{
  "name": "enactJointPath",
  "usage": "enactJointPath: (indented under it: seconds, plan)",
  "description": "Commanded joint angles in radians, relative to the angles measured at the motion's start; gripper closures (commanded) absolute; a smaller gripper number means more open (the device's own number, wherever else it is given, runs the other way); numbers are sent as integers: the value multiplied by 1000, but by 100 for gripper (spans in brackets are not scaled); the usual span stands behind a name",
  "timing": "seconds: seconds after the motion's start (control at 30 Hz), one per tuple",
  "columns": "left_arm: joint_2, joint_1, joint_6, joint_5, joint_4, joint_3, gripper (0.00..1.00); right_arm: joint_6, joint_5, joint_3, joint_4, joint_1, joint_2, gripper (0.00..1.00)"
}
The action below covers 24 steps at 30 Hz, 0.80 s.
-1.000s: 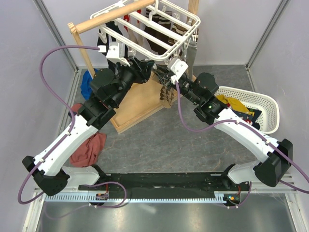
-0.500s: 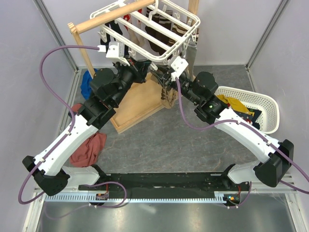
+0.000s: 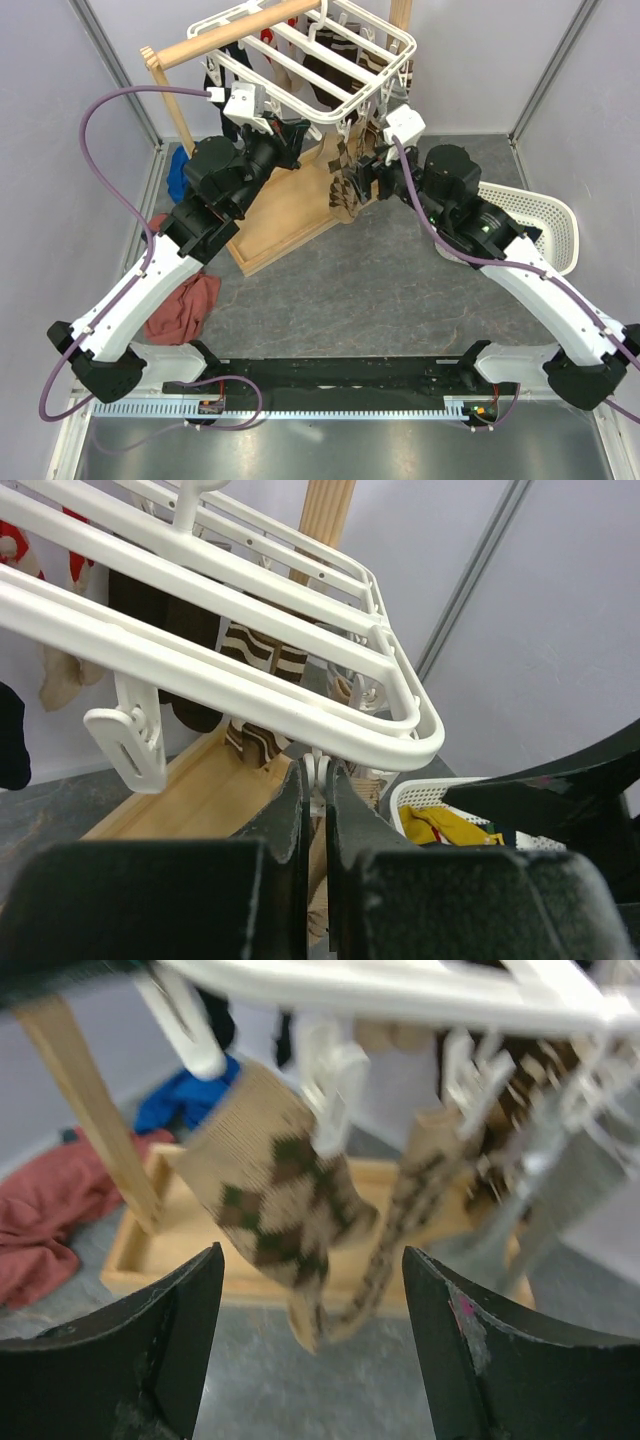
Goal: Clip the socks to the hanger
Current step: Open the clamp at the hanger, then move the bin to the center of the board.
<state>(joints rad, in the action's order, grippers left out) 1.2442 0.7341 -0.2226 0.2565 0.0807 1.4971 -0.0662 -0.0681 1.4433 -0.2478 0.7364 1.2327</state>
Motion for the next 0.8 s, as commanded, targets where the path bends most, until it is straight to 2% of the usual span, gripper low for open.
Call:
enactJointPath:
  seconds: [0.0, 0.13, 0.27, 0.5, 0.6, 0.73, 0.77]
  plan:
    - [23, -4, 81, -31, 16, 57, 98, 57, -248, 28, -339, -44, -39, 20]
    - [34, -4, 86, -49, 45, 78, 98, 97, -277, 16, -500, -195, -52, 19]
    - [43, -4, 101, -54, 82, 101, 98, 123, -297, -14, -551, -325, -26, 19]
    - [40, -4, 114, -63, 111, 120, 98, 247, -141, -84, -539, -655, 100, 19]
    - [31, -2, 109, -71, 113, 115, 98, 302, -64, -133, -464, -727, 168, 20]
    - [24, -4, 101, -79, 111, 106, 98, 302, -21, -194, -394, -732, 244, 20]
    - [21, -4, 97, -80, 111, 101, 98, 301, 41, -210, -377, -732, 252, 20]
